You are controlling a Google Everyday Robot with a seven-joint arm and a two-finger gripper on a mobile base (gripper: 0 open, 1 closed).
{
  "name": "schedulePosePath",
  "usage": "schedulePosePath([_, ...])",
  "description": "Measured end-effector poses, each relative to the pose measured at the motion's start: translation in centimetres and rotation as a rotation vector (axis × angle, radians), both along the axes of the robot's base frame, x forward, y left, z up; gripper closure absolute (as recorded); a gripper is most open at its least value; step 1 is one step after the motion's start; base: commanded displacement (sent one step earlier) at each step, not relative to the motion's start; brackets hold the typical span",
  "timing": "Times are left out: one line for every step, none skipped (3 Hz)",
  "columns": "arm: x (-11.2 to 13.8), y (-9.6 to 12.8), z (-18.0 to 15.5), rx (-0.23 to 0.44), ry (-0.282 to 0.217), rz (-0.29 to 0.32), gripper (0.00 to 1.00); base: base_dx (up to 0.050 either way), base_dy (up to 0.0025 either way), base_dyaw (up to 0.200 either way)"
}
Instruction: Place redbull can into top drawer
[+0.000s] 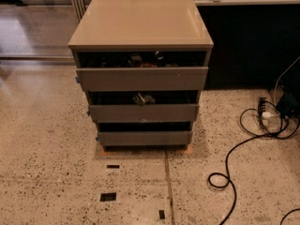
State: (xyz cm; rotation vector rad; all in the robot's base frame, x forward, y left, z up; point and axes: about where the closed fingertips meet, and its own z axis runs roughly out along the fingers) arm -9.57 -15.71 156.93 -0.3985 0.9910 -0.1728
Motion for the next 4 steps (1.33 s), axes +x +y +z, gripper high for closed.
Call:
schedulePosePath([-0.3, -0.1, 0.2, 0.095, 0.013, 0.054, 0.00, 0.000, 0.00000, 0.000])
schedulePosePath([-1.7, -1.8, 1.9, 0.358, -0.018, 0.224, 0.00, 0.000, 0.00000, 0.000])
schedulePosePath([-2.3, -3.0, 2.7, 0.548, -0.025, 0.338, 0.00, 0.000, 0.00000, 0.000])
schedulePosePath([-2.4, -3.8, 2.8, 0.803, -0.007, 0.512, 0.00, 0.000, 0.00000, 0.000])
